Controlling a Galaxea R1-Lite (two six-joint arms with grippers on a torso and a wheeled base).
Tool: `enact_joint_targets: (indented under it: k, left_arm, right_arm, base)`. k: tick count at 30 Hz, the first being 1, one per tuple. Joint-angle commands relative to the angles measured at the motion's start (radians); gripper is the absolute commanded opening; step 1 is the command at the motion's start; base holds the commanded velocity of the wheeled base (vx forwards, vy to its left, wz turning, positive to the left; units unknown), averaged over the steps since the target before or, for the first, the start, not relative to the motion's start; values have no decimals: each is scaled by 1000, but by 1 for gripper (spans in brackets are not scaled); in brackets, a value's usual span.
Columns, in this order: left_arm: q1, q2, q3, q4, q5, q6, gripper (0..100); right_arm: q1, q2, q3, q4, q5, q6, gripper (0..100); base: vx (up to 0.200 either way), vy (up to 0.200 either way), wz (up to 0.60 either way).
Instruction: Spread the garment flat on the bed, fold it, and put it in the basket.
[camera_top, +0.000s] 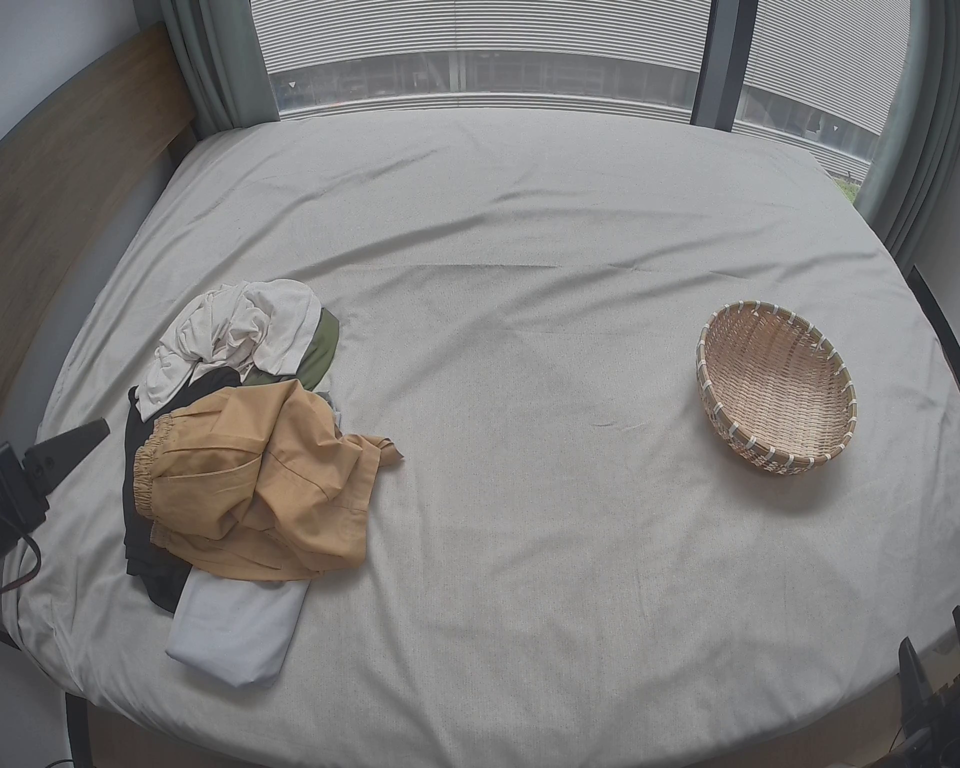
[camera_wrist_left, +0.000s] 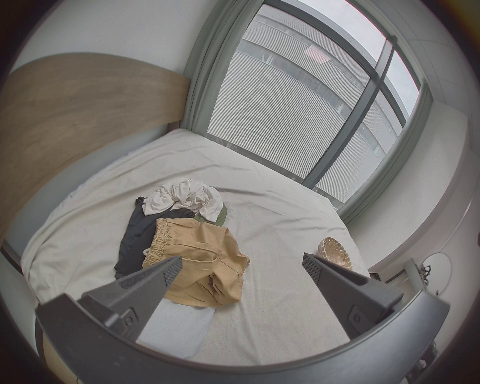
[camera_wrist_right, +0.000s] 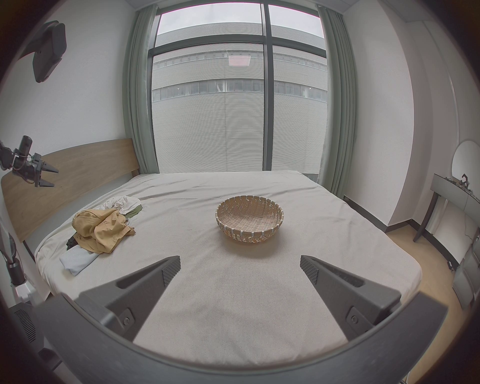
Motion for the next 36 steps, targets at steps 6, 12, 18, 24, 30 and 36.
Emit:
enact_joint_targets:
  k: [6, 12, 18, 24, 30, 36]
  left_arm:
    - [205, 221, 9, -87, -218, 0, 100]
    - [209, 288, 11, -118, -227, 32, 100]
    - [254, 403, 11, -173, -260, 116, 100]
    - [304, 554, -11, -259, -323, 172, 100]
    - [309, 684, -38, -319, -355, 176, 100]
    - [300, 796, -101, -378, -362, 167, 100]
  right_arm:
    - [0, -7, 18, 1, 1, -3, 100]
    - [0, -7, 18, 1, 2, -3, 100]
    - [0, -7, 18, 1, 1, -3, 100]
    - [-3, -5, 18, 1, 2, -3, 100]
    - [-3, -5, 18, 1, 2, -4, 100]
    - [-3, -5, 18, 1, 4, -4, 100]
  base:
    - [0, 0, 0]
    - [0, 0, 0]
    - [0, 0, 0]
    - [0, 0, 0]
    - [0, 0, 0]
    - [0, 0, 0]
